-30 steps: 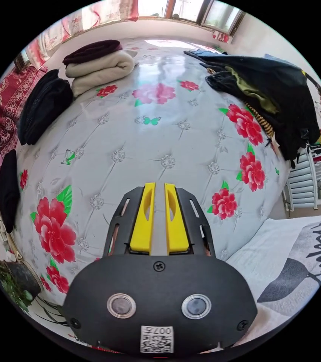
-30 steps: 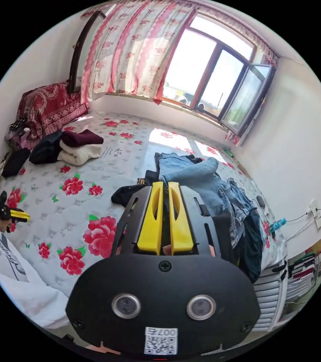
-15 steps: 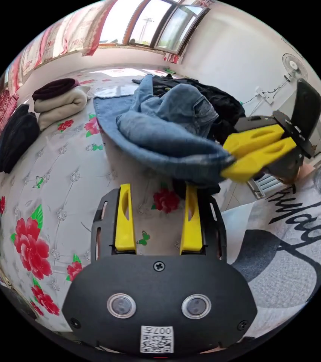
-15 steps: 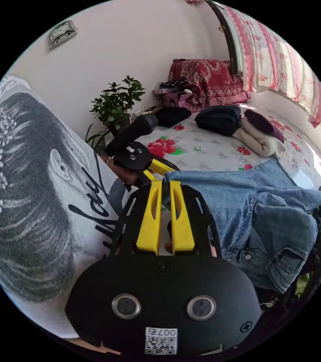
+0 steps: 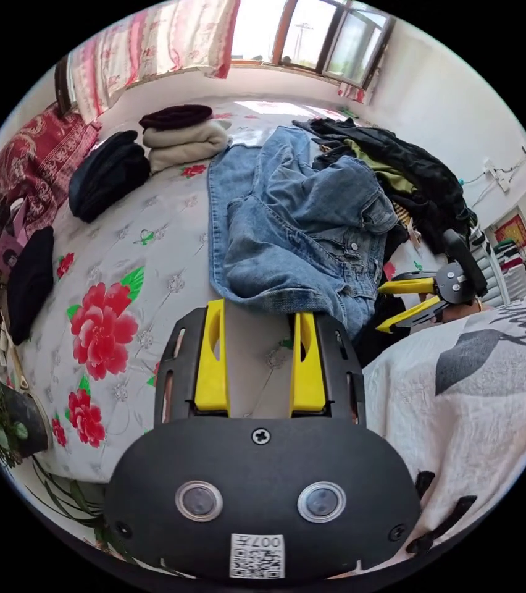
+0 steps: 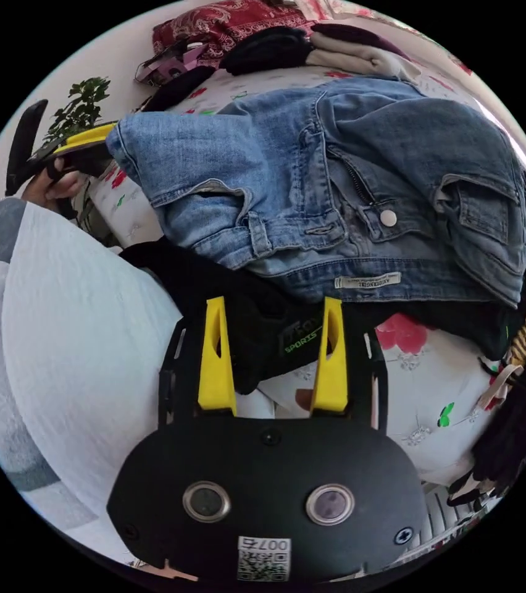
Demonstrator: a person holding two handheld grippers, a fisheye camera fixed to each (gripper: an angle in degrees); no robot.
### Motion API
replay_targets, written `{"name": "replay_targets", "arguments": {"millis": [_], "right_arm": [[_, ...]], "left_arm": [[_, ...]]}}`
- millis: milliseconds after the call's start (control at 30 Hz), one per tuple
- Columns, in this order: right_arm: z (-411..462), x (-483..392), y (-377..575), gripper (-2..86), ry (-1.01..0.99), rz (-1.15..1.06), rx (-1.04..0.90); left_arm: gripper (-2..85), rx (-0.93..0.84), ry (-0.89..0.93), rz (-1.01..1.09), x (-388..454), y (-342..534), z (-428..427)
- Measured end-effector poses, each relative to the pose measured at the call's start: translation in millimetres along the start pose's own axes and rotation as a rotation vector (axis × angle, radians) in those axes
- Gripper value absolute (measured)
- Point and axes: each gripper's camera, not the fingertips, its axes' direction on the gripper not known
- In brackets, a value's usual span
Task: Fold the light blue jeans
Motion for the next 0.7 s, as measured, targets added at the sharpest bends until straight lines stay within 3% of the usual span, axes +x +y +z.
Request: {"name": "replay_targets", "arguments": {"millis": [67,267,467,600,700], "right_arm": [[10,-11,-4,14.1,0.114,-0.115,0.045],[3,40,-2,8.3,0.015,0.007,0.022],[-17,77,27,8.5,0.011,0.208,0.142],[-7,81,22,11.4,-0.006,0.194,0.093],[2,76,1,12.5,0.041,0.132,0.065]], "left_arm": [[14.0,-0.021,-0.003,0.051,14,-11,17],[5.3,-0.141,0.032,-0.028,-1,-50,69],[0.6,0.077,0.196,-0.308,-63,-31,17],[-0.3,0.312,0.284,-0.509,-106,11,-42],[-0.4,0.401,0.191,-0.561,-123,25,-78]]}}
